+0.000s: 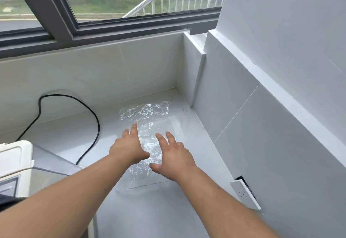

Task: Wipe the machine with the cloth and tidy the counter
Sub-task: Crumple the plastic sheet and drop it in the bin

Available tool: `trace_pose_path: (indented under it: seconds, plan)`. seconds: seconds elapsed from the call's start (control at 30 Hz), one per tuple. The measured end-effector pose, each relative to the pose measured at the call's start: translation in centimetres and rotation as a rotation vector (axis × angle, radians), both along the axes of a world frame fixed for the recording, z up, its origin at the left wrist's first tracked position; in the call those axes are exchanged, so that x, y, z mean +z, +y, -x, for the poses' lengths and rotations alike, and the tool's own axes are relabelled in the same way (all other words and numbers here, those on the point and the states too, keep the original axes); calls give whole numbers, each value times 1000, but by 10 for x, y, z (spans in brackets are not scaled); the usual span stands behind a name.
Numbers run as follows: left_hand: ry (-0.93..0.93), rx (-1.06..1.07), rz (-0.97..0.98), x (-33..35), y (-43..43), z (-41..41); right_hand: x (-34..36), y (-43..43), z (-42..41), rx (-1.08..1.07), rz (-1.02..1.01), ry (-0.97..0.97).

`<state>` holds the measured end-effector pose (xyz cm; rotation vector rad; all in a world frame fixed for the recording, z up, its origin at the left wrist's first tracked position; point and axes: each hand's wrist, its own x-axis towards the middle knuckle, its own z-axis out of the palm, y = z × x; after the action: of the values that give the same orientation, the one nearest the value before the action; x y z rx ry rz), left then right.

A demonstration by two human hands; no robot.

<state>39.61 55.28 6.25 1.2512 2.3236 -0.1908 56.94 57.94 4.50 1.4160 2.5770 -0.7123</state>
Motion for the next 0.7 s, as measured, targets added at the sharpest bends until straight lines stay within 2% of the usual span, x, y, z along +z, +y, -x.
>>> trace_pose_path:
  seconds: [0.17, 0.5, 0.6, 0.7]
  plan:
    - [-33, 20, 21, -12, -2, -6, -11, -8, 0, -35, 93, 3]
    - [15, 0, -30, -20, -18, -24, -20, -21, -6, -92, 174, 59]
    - [-37, 18, -101, -14, -23, -28, -19, -27, -8, -114, 184, 107]
    - [-170, 58, -163, -1, -25, -30, -13, -31, -11, -167, 215, 182]
